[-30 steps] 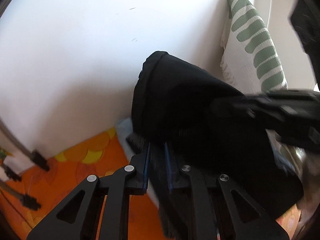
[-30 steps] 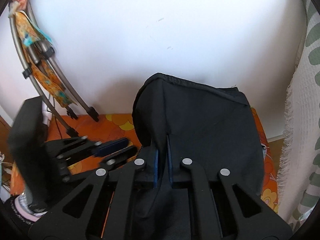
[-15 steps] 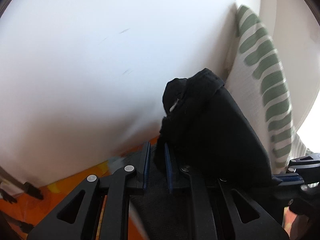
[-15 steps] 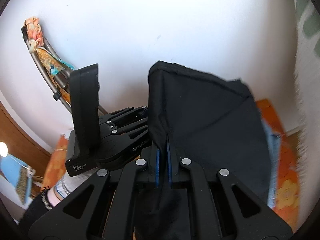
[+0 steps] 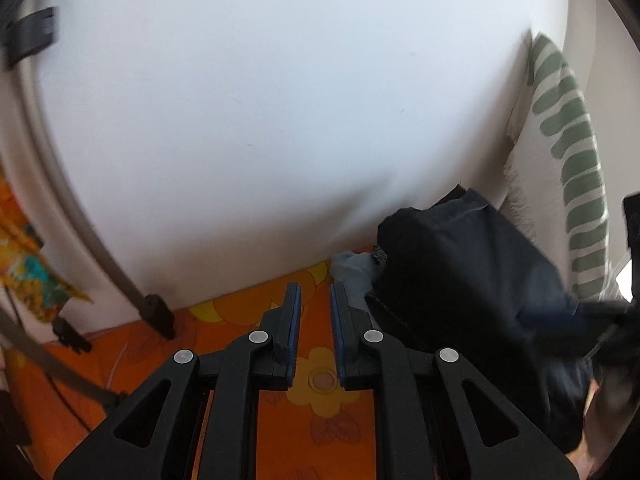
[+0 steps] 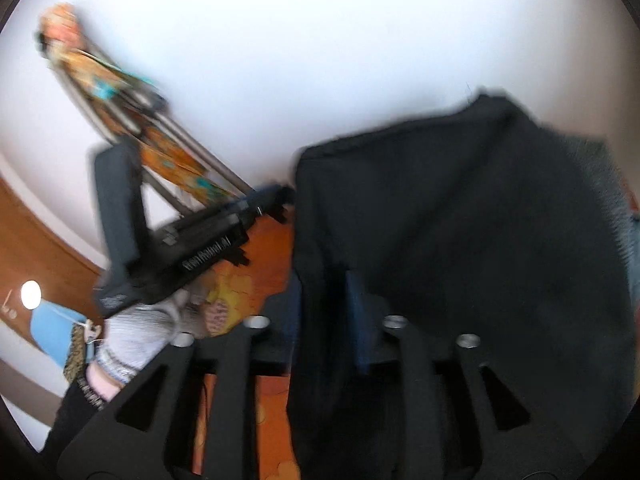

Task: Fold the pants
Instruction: 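Lower the bundle onto the folded jeans stack with both tools, then open both tools and withdraw them from the stacked pants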

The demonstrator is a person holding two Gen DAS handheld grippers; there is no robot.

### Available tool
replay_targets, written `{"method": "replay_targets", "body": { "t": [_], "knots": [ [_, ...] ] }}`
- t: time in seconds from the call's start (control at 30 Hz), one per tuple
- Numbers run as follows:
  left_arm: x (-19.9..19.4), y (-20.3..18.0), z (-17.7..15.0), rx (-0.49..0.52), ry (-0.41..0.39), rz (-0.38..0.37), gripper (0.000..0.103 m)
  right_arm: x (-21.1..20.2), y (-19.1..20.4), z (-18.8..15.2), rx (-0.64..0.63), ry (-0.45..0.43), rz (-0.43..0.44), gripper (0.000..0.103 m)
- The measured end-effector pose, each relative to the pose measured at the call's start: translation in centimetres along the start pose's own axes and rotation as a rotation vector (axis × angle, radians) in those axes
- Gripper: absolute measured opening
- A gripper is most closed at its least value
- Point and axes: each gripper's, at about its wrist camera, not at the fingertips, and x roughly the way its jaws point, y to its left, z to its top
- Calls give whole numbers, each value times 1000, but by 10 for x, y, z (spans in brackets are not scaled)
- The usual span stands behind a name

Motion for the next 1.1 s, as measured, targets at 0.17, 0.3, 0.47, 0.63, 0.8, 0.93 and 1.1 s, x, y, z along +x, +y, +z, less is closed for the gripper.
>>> {"method": "replay_targets", "body": {
  "t": [0.17, 0.3, 0.47, 0.63, 0.8, 0.93, 1.1],
  "knots": [
    [-8, 7, -1, -132, 29, -107, 41, -61, -33, 19, 48, -142, 32, 60],
    [7, -2, 1, -223, 85, -205, 56, -71, -60, 34, 75, -169, -87, 60],
    [27, -16, 4, -261, 118, -208, 59, -35, -86, 49, 65, -69, -209, 60],
    [56, -18, 4, -333, 122, -176, 60, -6, -108, 51, 79, 12, -197, 66],
    [64, -32, 6, -299, 90, -157, 33, -2, -118, 43, 88, 37, -82, 55],
    [51, -60, 11, -159, 24, -82, 20, -5, -105, 35, 40, 15, -141, 26],
    [18, -95, 25, 35, -77, -59, 16, -39, -80, 23, 31, -109, -137, 13]
  ]
}}
